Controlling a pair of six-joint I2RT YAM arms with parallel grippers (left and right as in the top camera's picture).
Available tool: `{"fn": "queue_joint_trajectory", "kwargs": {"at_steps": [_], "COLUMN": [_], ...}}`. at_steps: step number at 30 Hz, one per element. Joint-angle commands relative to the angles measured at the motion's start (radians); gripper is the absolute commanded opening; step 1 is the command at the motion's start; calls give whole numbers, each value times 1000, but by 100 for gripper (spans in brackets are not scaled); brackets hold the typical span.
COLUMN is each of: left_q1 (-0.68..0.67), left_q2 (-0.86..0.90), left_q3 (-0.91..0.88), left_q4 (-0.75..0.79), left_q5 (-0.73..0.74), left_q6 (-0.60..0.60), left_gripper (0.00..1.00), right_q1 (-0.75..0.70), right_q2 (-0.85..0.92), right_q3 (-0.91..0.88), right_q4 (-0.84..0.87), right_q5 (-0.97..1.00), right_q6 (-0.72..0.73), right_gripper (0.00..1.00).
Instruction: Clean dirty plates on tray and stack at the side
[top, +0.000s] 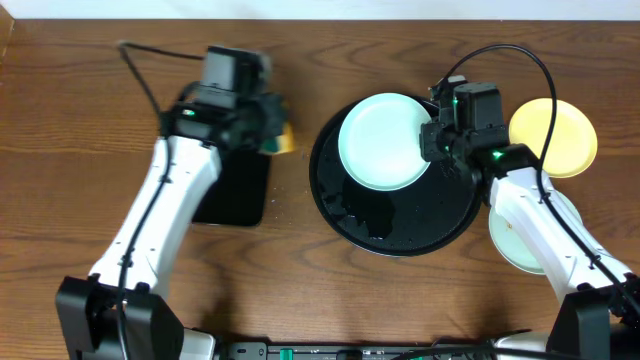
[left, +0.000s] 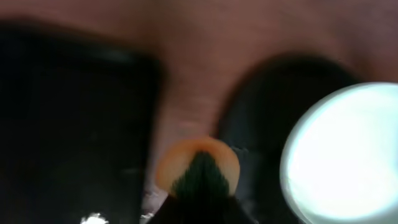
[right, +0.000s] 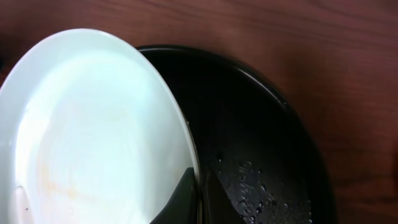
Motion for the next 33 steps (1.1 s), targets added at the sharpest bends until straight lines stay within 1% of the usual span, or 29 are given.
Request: {"fn": "queue_joint_trajectory", "kwargs": {"at_steps": [1, 6, 8, 10, 16, 19, 22, 25, 28, 31, 33], "left_q1": [99, 161, 168, 171, 172, 172, 172, 172, 172, 172, 172], "left_q2": [21, 61, 74, 93, 106, 42, -40, -165, -276, -370, -429], "left_q3": [7, -6, -16, -21, -21, -21, -21, -21, -21, -21, -21], "left_q4": [-71, -121, -125, -137, -162, -174, -200, -221, -232, -244, -260], "left_q5": [-49, -48, -49, -51, -65, -47, -19, 24, 24, 23, 19], "left_q6": [102, 106, 109, 109, 109, 109, 108, 99, 81, 81, 82], "left_gripper": [8, 8, 7, 8, 8, 7, 8, 8, 8, 8, 8], "right_q1": [35, 87, 109, 125, 176, 246, 294, 349, 395, 445, 483], "right_q2": [-4, -5, -5, -5, -6, -6, -6, 17, 67, 168, 277], "right_q3": [5, 5, 5, 6, 8, 8, 8, 8, 16, 92, 232], "right_q4": [22, 36, 44, 53, 101, 188, 239, 312, 381, 399, 347], "right_q5": [91, 157, 198, 199, 190, 209, 259, 277, 286, 287, 288], "right_q6": [-13, -13, -13, -8, 155, 208, 237, 259, 286, 296, 289], "right_gripper": [1, 1, 1, 1, 1, 1, 1, 1, 1, 2, 2]}}
